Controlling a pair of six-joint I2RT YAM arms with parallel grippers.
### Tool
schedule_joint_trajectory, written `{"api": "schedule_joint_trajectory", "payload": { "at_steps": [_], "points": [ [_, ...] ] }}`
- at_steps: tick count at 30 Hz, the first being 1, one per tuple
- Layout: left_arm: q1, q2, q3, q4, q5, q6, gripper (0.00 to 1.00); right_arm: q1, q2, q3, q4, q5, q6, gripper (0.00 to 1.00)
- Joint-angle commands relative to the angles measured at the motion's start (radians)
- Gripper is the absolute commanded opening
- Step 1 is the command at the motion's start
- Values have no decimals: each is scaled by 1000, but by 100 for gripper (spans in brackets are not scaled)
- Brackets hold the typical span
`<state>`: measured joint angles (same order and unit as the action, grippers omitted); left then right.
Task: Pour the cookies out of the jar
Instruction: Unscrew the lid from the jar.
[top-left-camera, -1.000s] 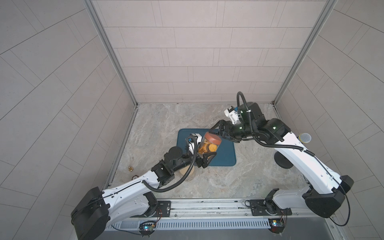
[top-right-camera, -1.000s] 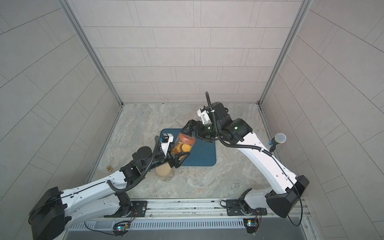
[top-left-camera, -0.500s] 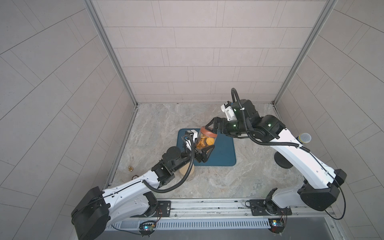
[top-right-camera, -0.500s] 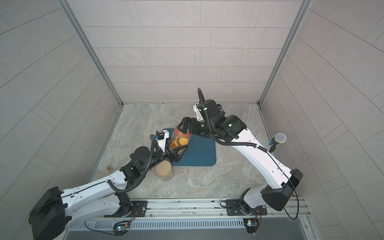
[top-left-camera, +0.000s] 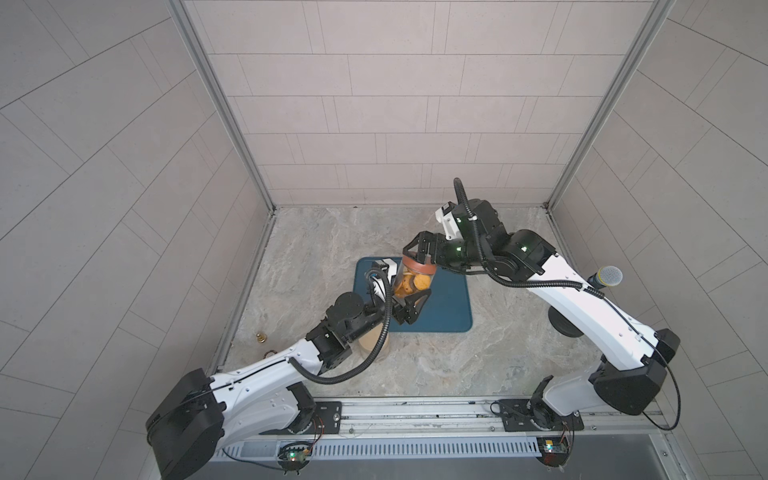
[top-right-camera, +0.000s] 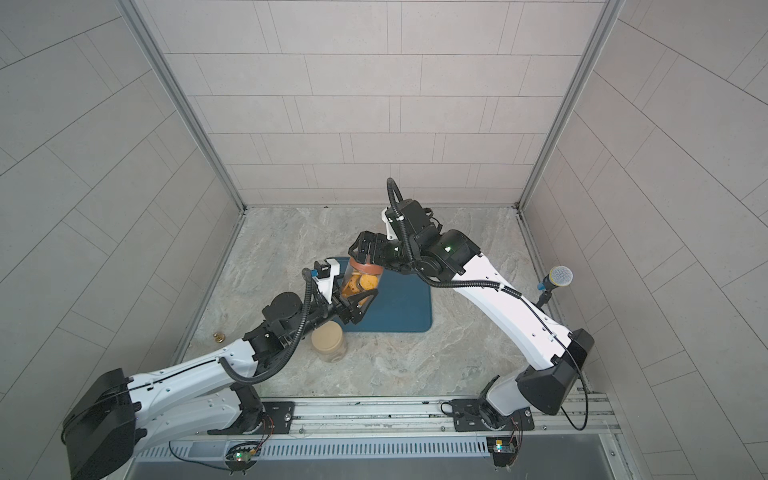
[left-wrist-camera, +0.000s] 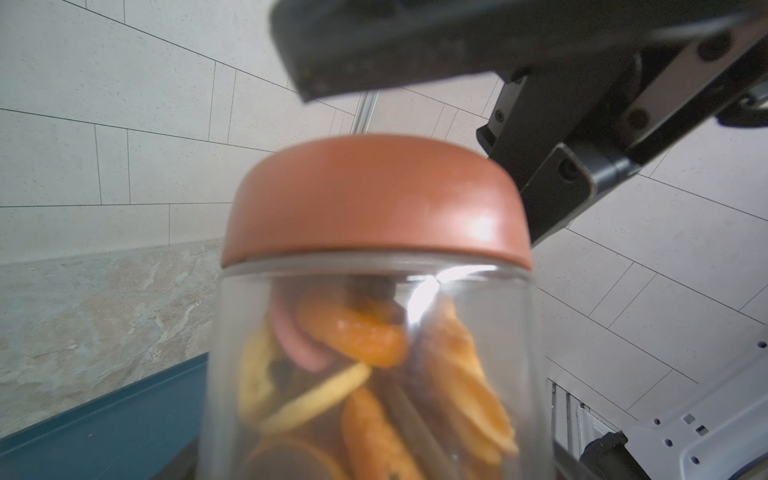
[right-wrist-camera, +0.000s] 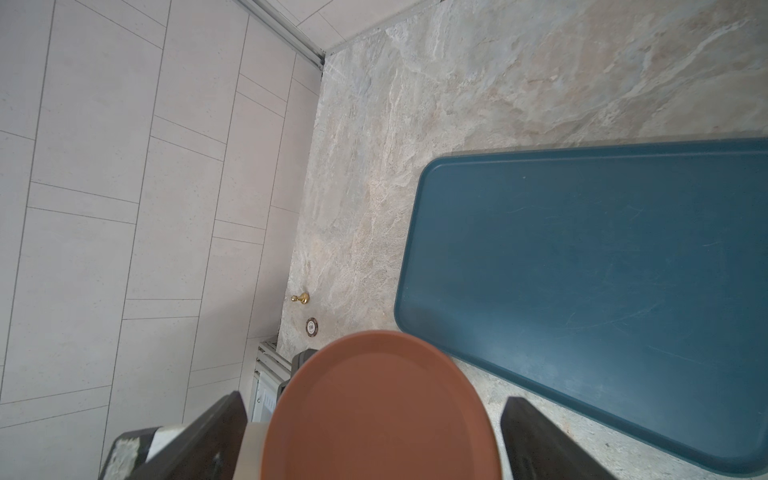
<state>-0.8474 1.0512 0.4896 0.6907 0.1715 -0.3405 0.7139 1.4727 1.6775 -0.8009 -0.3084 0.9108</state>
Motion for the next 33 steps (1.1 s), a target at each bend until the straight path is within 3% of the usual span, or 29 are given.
{"api": "schedule_joint_trajectory", "payload": {
  "at_steps": [1, 9, 14, 18, 23, 24, 26, 28, 29, 33],
  "points": [
    [-3, -16, 64, 142, 16, 8, 0, 13, 22, 37, -24, 25, 5, 100],
    [-3, -10, 67, 139, 14, -2, 0, 16, 27, 18, -10, 22, 9, 89],
    [-3, -4, 66, 137, 7, -4, 0, 27, 28, 10, -5, 19, 4, 94],
    [-3, -1, 63, 141, 17, -11, 0, 27, 23, 4, -8, 27, -2, 93],
    [-3, 8, 65, 141, 24, -24, 0, 27, 27, -5, -5, 20, -13, 69],
    [-3, 9, 69, 134, 27, -25, 0, 27, 29, -8, -6, 18, -17, 61],
    [1, 8, 73, 132, 33, -43, 0, 27, 28, -21, -10, 14, -38, 27],
    [22, 9, 73, 153, 60, -98, 0, 23, 15, -43, 7, -5, -74, 6],
    [46, 13, 69, 187, 94, -145, 0, 15, 6, -62, 35, -41, -98, 0],
    [155, 63, 35, 437, 252, -392, 0, -55, -23, -150, 162, -282, -122, 0]
  ]
}}
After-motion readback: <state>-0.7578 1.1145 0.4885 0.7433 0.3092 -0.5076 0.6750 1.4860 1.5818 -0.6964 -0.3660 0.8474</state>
